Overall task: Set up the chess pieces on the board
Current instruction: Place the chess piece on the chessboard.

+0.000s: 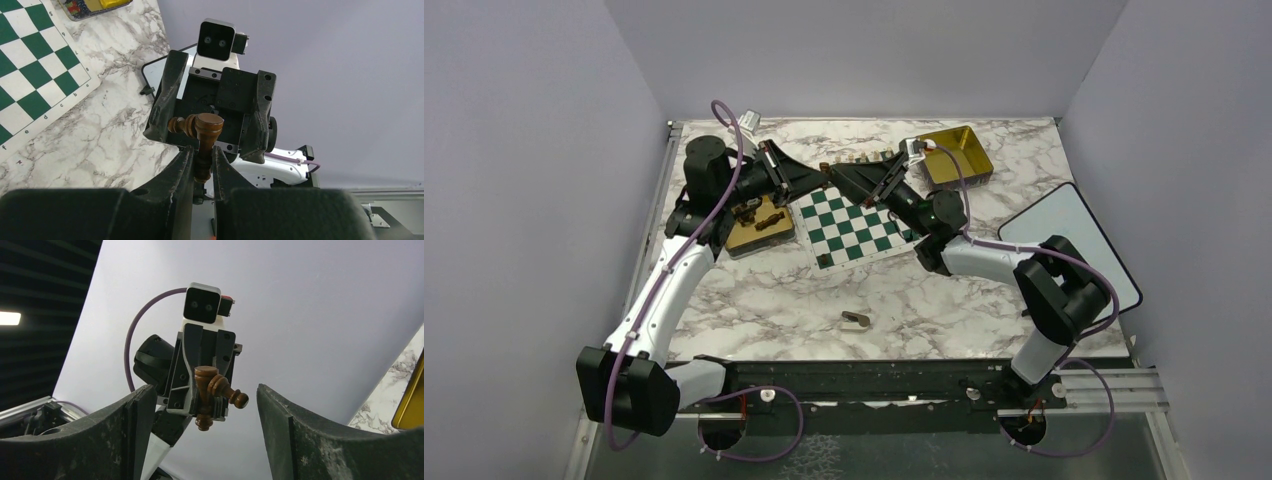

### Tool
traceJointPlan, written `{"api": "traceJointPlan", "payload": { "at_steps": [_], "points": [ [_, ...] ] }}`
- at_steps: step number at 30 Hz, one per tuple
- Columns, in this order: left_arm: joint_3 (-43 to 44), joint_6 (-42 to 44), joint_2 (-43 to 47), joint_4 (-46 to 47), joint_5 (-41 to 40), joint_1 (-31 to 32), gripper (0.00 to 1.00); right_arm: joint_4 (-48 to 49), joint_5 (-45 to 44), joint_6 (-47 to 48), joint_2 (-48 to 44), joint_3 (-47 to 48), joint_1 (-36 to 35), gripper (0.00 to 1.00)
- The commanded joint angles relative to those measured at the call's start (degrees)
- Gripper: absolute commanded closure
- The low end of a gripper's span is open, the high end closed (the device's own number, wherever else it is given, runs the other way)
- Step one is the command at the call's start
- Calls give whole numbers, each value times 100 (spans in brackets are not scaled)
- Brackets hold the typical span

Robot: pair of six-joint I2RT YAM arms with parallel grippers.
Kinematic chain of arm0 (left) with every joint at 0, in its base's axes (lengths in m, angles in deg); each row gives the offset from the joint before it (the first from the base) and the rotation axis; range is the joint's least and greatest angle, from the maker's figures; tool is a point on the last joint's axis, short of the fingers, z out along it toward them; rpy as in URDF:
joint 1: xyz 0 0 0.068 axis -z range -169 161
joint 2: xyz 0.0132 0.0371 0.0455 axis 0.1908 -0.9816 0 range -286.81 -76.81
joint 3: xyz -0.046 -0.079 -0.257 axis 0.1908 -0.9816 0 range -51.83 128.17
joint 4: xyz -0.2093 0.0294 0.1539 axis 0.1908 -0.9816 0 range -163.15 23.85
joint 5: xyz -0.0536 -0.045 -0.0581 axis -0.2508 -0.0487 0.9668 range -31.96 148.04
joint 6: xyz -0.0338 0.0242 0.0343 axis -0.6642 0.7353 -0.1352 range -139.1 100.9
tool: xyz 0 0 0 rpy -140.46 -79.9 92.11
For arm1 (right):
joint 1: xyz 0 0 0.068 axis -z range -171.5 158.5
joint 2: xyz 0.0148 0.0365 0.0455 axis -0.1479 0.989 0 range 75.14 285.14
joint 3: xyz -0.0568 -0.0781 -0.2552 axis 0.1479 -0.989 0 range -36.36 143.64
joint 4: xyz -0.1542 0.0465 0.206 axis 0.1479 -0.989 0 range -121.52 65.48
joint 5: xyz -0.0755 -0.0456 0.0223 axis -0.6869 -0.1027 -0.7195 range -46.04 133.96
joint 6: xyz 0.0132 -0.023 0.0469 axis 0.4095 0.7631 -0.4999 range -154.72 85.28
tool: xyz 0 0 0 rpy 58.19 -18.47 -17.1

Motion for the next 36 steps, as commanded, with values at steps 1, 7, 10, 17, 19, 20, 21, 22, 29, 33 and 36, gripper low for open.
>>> {"api": "traceJointPlan", "payload": {
  "at_steps": [1, 7, 10, 17, 19, 20, 21, 22, 29, 33, 36],
  "points": [
    [-71, -61, 179, 288, 67, 19, 92, 405, 172, -37, 26, 111, -22, 23],
    [-136, -17, 175, 288, 44, 17, 92, 494, 147, -44, -21, -60, -22, 28],
    [-193, -3, 174, 288, 30, 23, 92, 590, 91, -43, -31, -185, -22, 31],
    [-260, 60, 165, 284, -15, 19, 92, 654, 65, -41, -73, -257, -28, 40],
    [-271, 87, 178, 263, -33, 17, 92, 657, 34, -47, -88, -287, -22, 42],
    [-273, 96, 189, 254, -38, 19, 92, 661, 17, -50, -92, -302, -23, 44],
    [-274, 106, 188, 241, -46, 20, 92, 668, -2, -47, -92, -312, -22, 46],
    [-274, 115, 184, 232, -47, 19, 92, 672, -14, -53, -92, -325, -22, 47],
    [-269, 180, 177, 182, -56, 20, 92, 670, -118, -72, -105, -378, -22, 61],
    [-266, 255, 175, 117, -60, 20, 92, 626, -232, -50, -143, -459, -25, 70],
    [-248, 352, 179, -10, -82, 20, 92, 579, -328, -17, -185, -553, -22, 81]
  ]
}}
